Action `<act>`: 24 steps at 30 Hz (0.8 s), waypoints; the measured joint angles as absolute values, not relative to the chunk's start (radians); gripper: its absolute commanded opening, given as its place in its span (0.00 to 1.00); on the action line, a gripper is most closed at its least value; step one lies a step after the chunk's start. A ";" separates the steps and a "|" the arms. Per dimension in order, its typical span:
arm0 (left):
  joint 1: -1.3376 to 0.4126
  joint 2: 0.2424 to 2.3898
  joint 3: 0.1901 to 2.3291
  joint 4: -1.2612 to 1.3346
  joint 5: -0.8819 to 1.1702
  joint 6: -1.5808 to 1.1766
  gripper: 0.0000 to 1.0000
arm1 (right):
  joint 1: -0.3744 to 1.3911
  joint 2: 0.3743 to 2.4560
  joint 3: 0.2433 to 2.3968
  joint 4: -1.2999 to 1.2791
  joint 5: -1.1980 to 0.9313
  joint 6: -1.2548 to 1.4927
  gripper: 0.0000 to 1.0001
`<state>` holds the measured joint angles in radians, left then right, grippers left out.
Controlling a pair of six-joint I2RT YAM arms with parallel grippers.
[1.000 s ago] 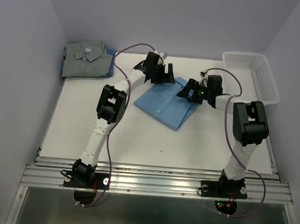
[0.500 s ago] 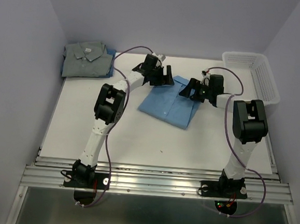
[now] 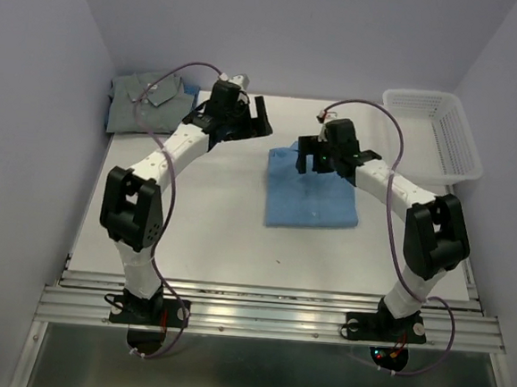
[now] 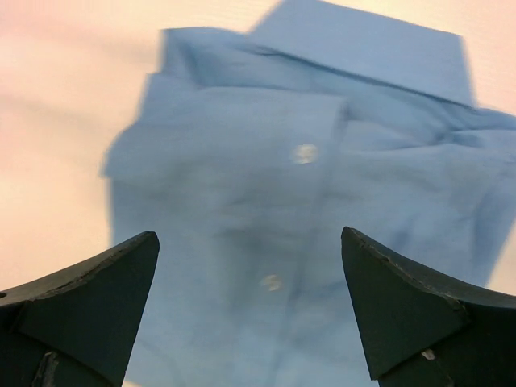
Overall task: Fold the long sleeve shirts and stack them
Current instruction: Fold the shirt
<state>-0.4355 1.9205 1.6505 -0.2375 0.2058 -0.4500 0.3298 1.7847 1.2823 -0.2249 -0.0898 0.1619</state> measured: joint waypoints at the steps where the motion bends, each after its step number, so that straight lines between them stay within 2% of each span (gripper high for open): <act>1: -0.416 1.852 1.595 -0.225 0.193 -0.455 0.99 | 0.379 1.765 1.282 -0.233 -0.048 0.169 1.00; 5: -0.321 1.677 1.412 -0.202 0.151 -0.493 0.99 | 0.609 1.730 1.293 -0.272 0.123 0.207 1.00; 9: -0.247 1.595 1.213 -0.202 0.096 -0.543 0.99 | 0.758 1.839 1.411 -0.362 0.271 0.258 1.00; 15: -0.269 1.566 1.045 -0.205 0.095 -0.593 0.99 | 0.796 2.081 1.608 -0.466 0.503 0.353 1.00; 24: -0.273 1.488 0.987 -0.164 0.098 -0.627 0.99 | 0.780 2.278 1.794 -0.544 0.712 0.382 1.00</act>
<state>-0.2729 1.4879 0.9874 -0.1638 0.0982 -0.6270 0.7799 2.2780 1.7943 -0.5442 0.7116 0.3824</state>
